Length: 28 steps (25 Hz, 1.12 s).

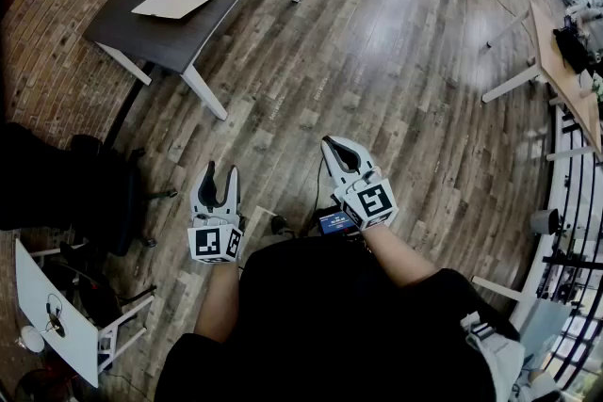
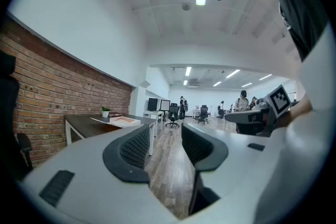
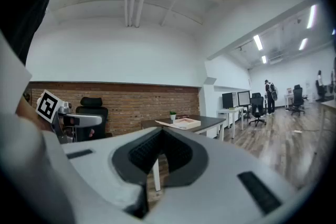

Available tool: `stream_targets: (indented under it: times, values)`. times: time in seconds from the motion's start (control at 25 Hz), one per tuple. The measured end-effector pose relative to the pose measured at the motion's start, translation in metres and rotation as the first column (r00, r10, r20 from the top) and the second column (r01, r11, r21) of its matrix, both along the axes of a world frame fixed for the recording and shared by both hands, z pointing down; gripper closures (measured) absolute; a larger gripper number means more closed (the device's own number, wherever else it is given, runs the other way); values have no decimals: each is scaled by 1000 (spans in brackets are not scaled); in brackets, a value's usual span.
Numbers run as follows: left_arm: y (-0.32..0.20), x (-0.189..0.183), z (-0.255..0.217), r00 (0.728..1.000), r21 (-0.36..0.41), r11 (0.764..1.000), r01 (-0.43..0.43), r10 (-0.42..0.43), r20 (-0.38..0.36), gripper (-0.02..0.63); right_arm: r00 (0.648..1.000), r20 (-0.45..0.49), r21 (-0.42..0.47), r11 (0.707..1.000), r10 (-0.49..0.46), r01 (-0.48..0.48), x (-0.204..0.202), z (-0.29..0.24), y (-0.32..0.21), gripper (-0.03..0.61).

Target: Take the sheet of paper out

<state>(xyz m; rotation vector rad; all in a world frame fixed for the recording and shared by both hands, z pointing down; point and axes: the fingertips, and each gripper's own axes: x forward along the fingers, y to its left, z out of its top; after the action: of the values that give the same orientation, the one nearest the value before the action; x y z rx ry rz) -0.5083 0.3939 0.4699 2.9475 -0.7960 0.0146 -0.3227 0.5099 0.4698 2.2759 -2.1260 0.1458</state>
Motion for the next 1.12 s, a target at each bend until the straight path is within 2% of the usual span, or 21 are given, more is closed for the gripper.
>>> stream_targets:
  times: [0.28,0.44,0.64,1.12]
  values:
    - [9,9,1,1000,-7,1000,-11,11,0,445,1000,9,0,1000,-5,5,8,1,8,576]
    - [13,17,2,1000,-11,1000,-16,16,5,445,999,46,45,999,-22,20,14,-3,12,575]
    - [16,29,1,1000,-10,1000,-22,22,0,446,999,25,0,1000,-21,21,26,4,14,575]
    - [20,44,-1,1000,-14,1000,-19,19,3,451,998,44,3,999,-34,34,43,8,20,575]
